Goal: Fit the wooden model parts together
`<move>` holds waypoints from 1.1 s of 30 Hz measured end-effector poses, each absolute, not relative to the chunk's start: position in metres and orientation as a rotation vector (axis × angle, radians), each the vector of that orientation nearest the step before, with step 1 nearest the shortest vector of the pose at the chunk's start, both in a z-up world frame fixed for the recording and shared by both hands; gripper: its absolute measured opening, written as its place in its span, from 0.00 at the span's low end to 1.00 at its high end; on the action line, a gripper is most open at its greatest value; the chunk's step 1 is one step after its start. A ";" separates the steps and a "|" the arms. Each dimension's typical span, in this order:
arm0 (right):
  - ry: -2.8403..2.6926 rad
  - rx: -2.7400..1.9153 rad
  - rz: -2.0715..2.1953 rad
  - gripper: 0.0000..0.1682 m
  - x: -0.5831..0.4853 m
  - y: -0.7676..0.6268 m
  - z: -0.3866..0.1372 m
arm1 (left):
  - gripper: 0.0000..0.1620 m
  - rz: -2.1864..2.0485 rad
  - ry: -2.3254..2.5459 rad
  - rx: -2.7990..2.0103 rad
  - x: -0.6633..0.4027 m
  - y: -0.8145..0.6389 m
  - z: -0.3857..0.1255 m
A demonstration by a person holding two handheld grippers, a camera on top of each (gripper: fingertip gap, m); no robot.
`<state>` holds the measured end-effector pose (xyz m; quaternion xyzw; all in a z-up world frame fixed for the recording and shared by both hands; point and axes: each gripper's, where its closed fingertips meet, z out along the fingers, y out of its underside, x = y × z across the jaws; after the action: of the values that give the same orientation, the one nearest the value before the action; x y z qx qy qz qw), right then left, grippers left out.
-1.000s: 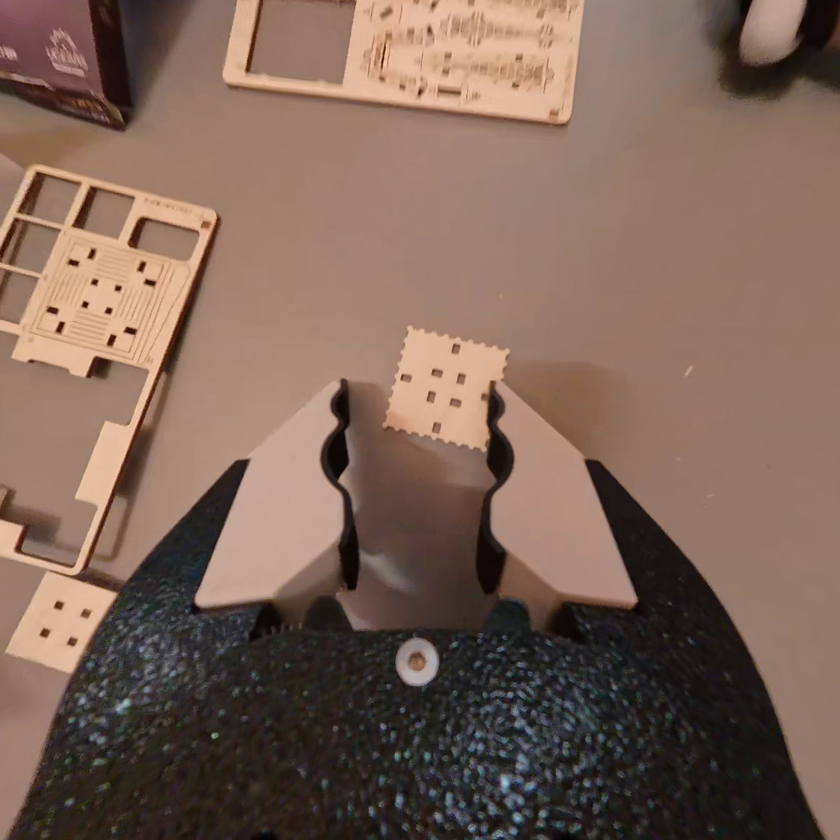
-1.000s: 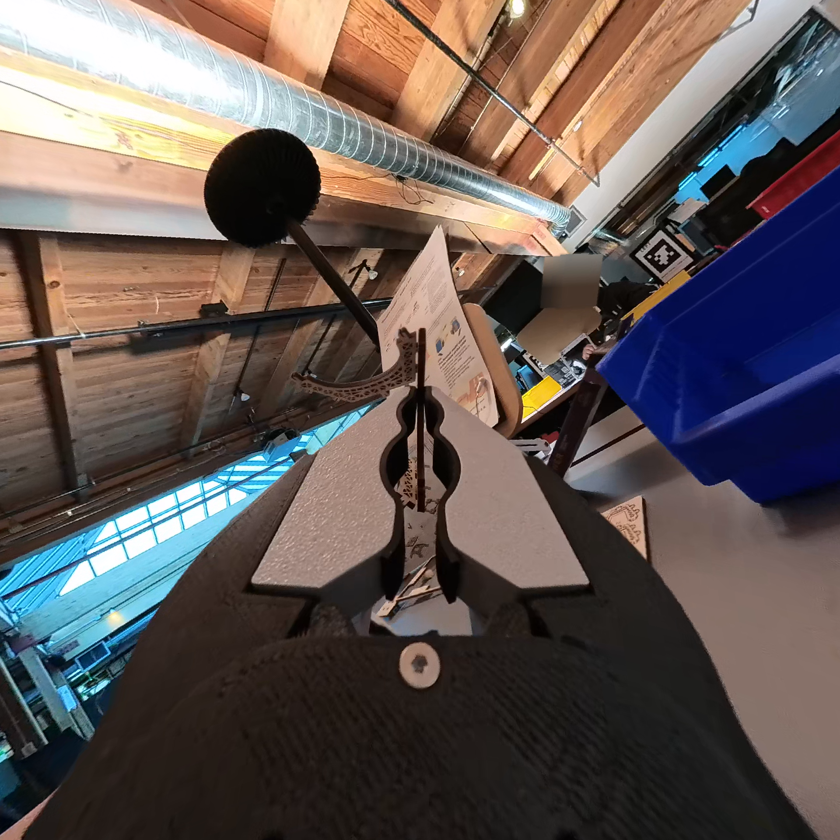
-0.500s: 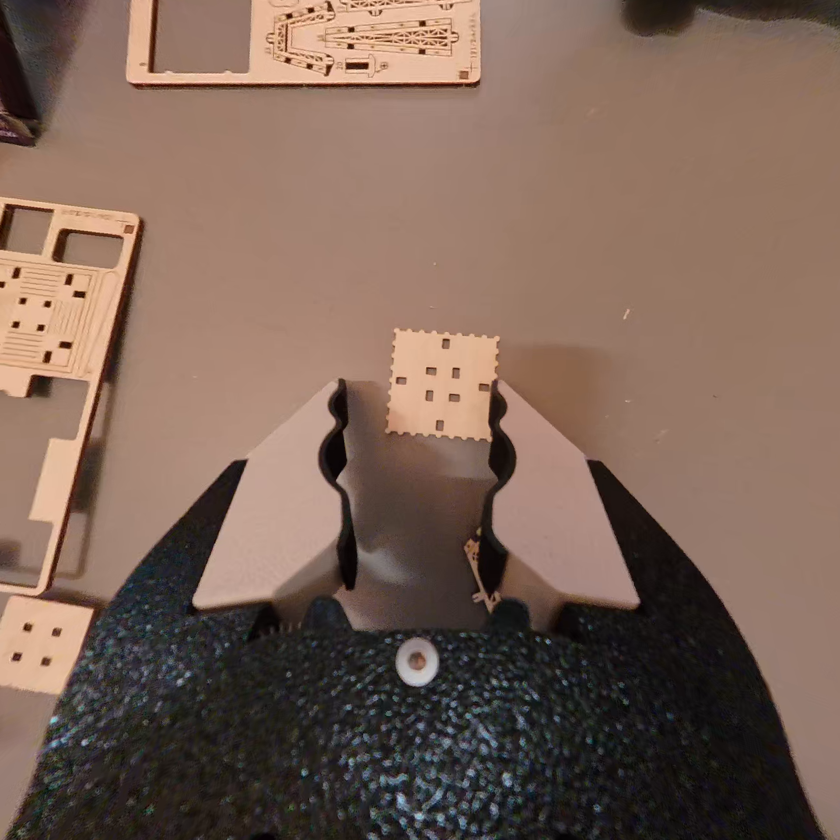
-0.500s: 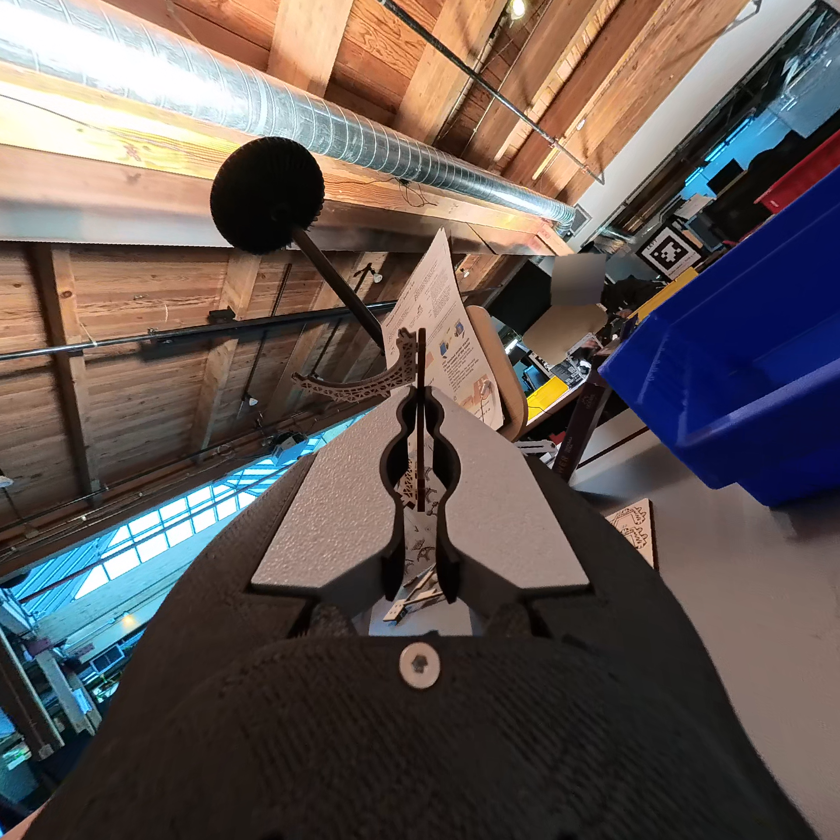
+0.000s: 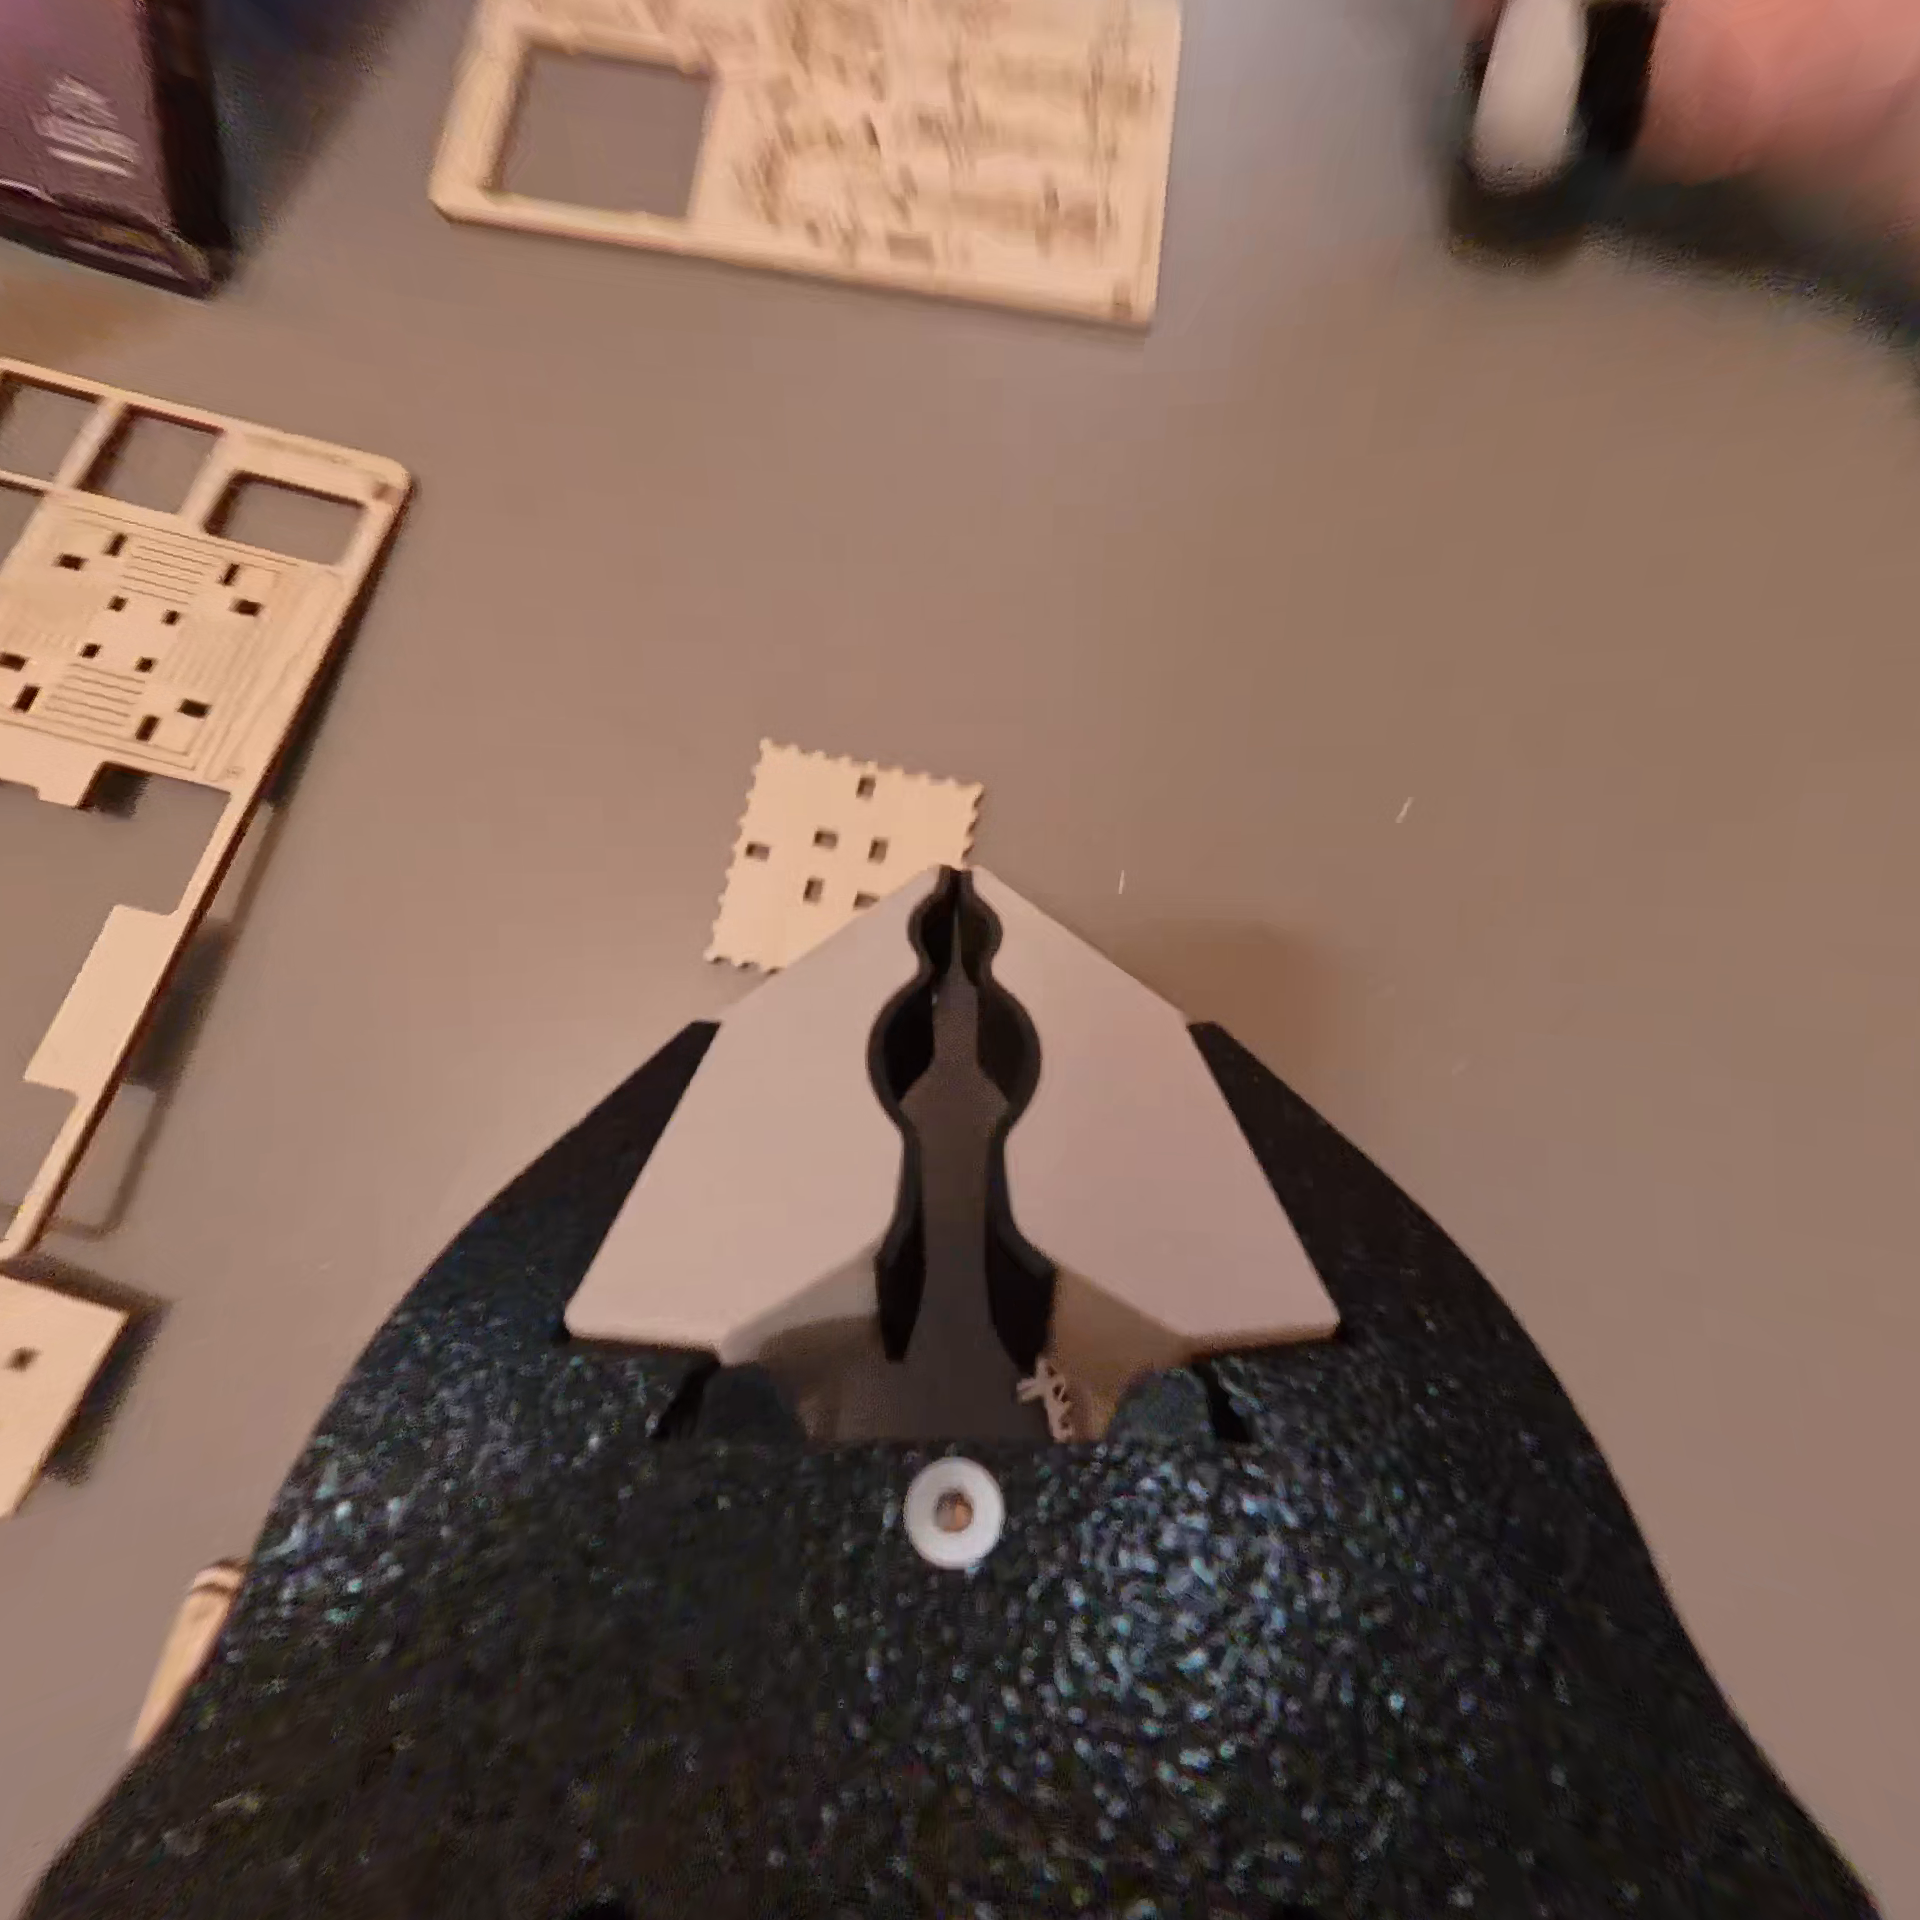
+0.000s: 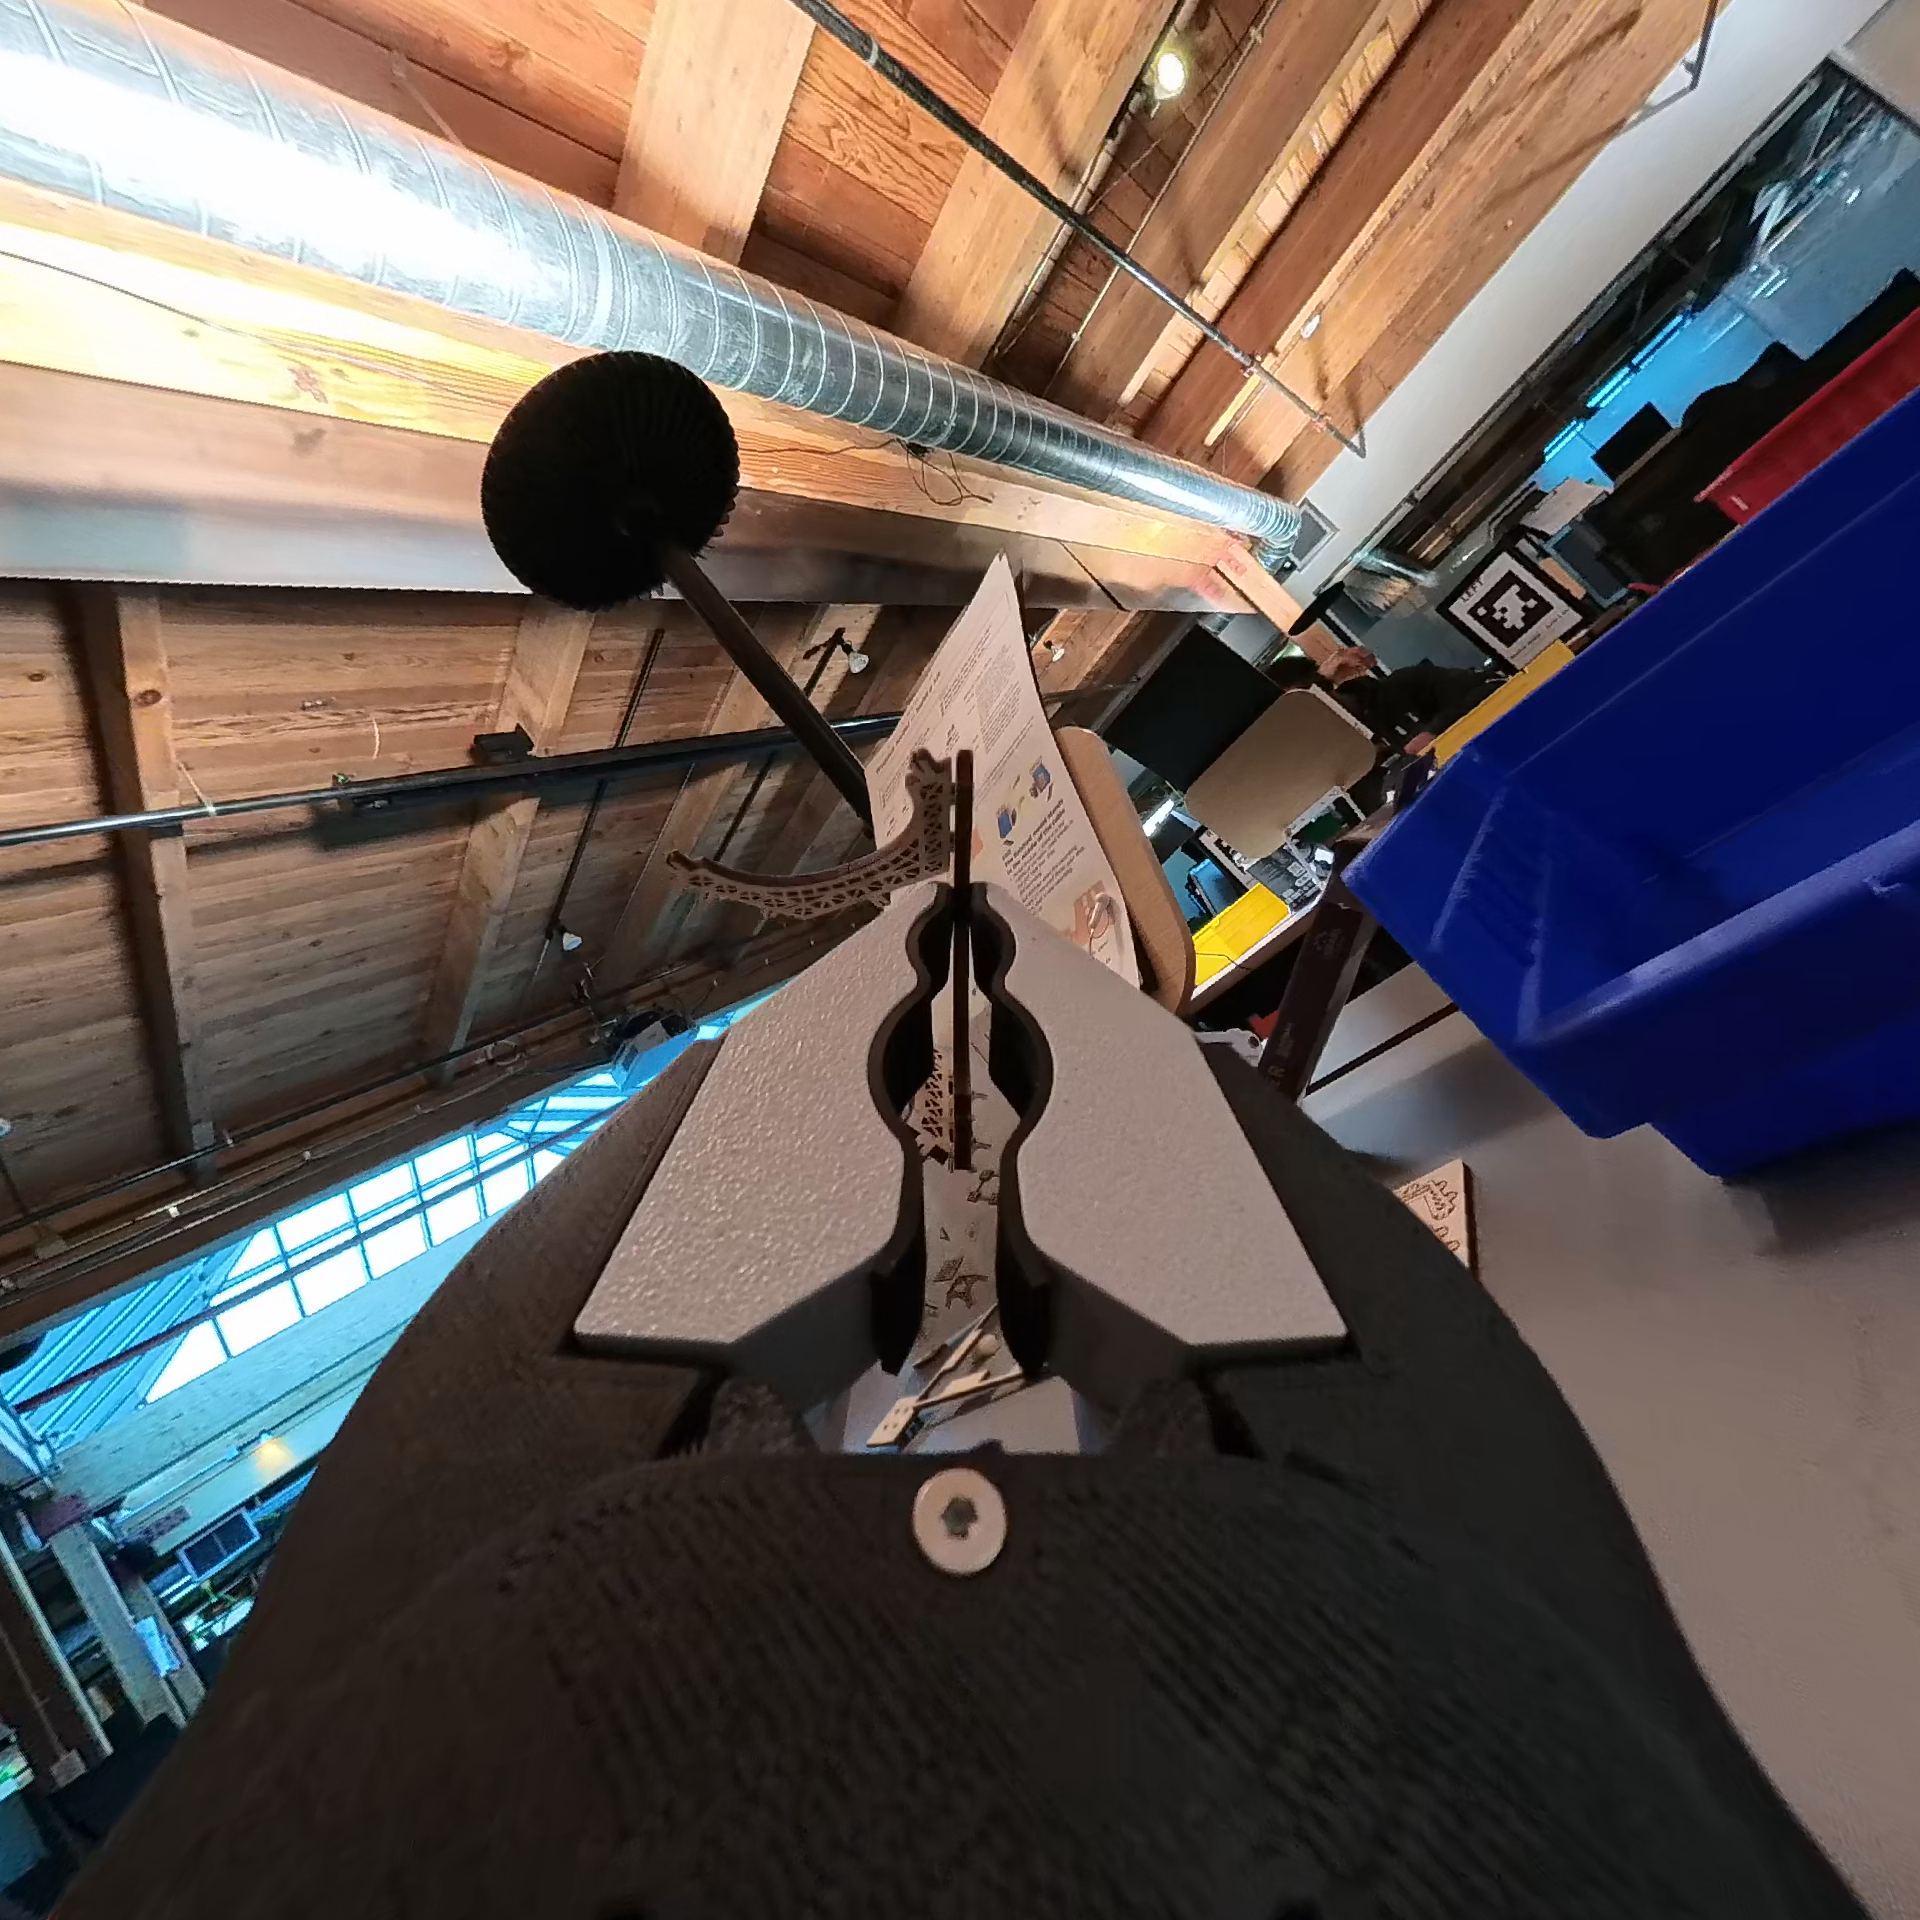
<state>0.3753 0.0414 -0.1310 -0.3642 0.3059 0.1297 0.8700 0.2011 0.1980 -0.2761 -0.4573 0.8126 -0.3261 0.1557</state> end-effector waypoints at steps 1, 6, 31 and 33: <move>0.641 -0.760 0.269 0.00 0.376 0.041 -0.131 | 0.00 -1.063 2.247 -1.362 0.206 0.198 -0.265; 0.646 -0.752 0.267 0.00 0.377 0.039 -0.131 | 0.08 -1.677 1.911 -1.481 0.215 0.205 -0.203; 0.644 -0.760 0.270 0.00 0.376 0.040 -0.131 | 0.28 -2.163 1.779 -1.518 0.227 0.200 -0.171; 0.641 -0.764 0.274 0.00 0.376 0.041 -0.131 | 0.28 -2.476 1.633 -1.445 0.217 0.204 -0.140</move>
<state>0.3758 0.0413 -0.1305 -0.3651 0.3062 0.1308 0.8694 0.2169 0.2037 -0.1398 -0.4367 0.4934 -0.7481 -0.0787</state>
